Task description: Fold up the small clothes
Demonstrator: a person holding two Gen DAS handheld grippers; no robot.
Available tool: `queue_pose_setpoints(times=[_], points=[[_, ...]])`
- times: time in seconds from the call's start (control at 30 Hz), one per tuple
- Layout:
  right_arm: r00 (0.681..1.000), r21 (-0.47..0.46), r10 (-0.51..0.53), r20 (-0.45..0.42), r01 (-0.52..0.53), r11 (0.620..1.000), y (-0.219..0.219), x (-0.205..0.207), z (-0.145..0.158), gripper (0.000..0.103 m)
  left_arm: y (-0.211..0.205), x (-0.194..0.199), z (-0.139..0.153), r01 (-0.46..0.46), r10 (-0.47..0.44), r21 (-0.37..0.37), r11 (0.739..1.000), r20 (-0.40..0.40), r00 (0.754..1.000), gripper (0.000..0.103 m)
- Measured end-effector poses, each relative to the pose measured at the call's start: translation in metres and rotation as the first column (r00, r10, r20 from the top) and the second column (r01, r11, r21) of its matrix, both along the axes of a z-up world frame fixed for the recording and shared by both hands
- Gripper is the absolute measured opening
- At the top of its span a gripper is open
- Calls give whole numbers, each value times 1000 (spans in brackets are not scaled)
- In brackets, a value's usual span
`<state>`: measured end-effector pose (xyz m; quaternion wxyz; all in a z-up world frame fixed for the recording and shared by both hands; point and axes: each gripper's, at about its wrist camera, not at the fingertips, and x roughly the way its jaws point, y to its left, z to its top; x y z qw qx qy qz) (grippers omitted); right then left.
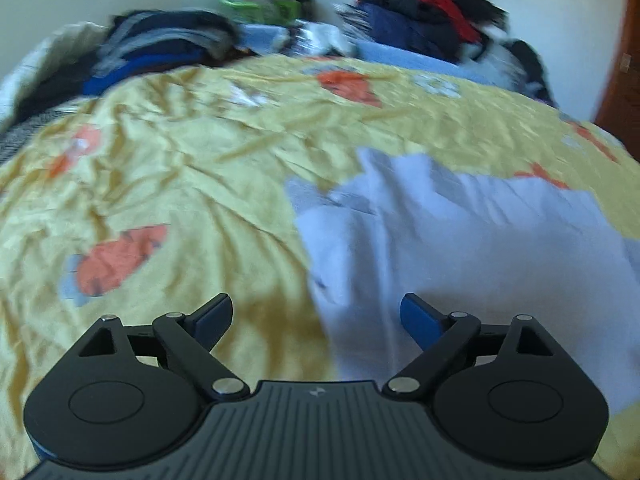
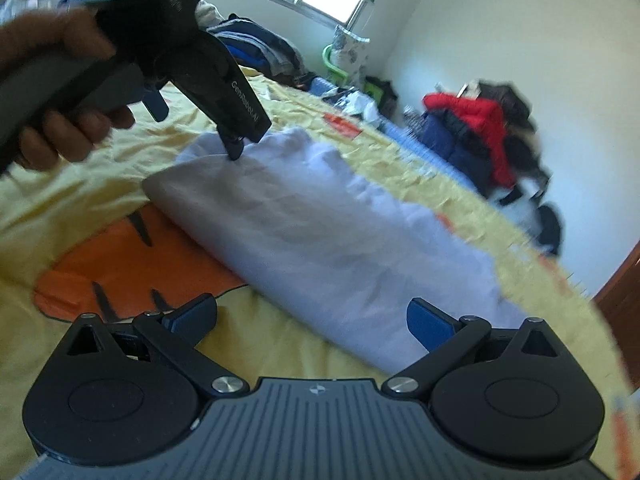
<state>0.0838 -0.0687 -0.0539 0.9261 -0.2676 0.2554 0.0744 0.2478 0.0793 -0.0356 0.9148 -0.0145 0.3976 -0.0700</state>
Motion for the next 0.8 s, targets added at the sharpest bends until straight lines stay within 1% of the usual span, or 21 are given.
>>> queue_pose_setpoints(times=[0.07, 0.1, 0.17, 0.27, 0.33, 0.4, 0.47, 0.53, 0.57, 0.67, 0.77, 0.8], points=[[999, -60, 4, 37, -2, 998, 7, 0, -3, 101, 3, 6, -2, 48, -51, -59, 997, -55, 997, 92], [999, -86, 6, 51, -1, 996, 11, 1, -4, 101, 6, 10, -4, 55, -62, -88, 995, -80, 995, 92], [997, -134, 10, 77, 0, 991, 19, 2, -7, 101, 10, 12, -6, 59, -68, -119, 991, -79, 995, 92], [992, -208, 44, 119, -19, 978, 34, 4, -12, 100, 15, 18, -4, 94, -109, -175, 980, -83, 990, 92], [991, -212, 59, 120, -32, 977, 41, 8, -12, 97, 16, 24, -4, 128, -155, -254, 959, -92, 984, 92], [992, -201, 62, 111, -39, 979, 48, 16, -11, 94, 15, 32, -5, 151, -189, -316, 937, -93, 978, 92], [991, -206, 64, 117, -38, 978, 54, 23, -12, 93, 13, 41, -7, 158, -197, -335, 929, -85, 977, 92], [991, -203, 65, 114, -41, 978, 60, 30, -12, 88, 11, 50, -8, 155, -189, -353, 923, -65, 980, 92], [991, -203, 68, 114, -44, 978, 62, 34, -12, 87, 10, 55, -9, 156, -190, -371, 916, -59, 980, 92], [990, -208, 80, 114, -55, 977, 70, 43, -13, 79, 13, 72, -12, 138, -176, -427, 894, -50, 983, 92], [989, -209, 92, 112, -67, 976, 77, 51, -15, 70, 15, 88, -13, 114, -162, -474, 873, -63, 985, 91], [989, -211, 95, 113, -69, 975, 78, 52, -16, 64, 14, 93, -12, 110, -161, -474, 873, -68, 985, 91]])
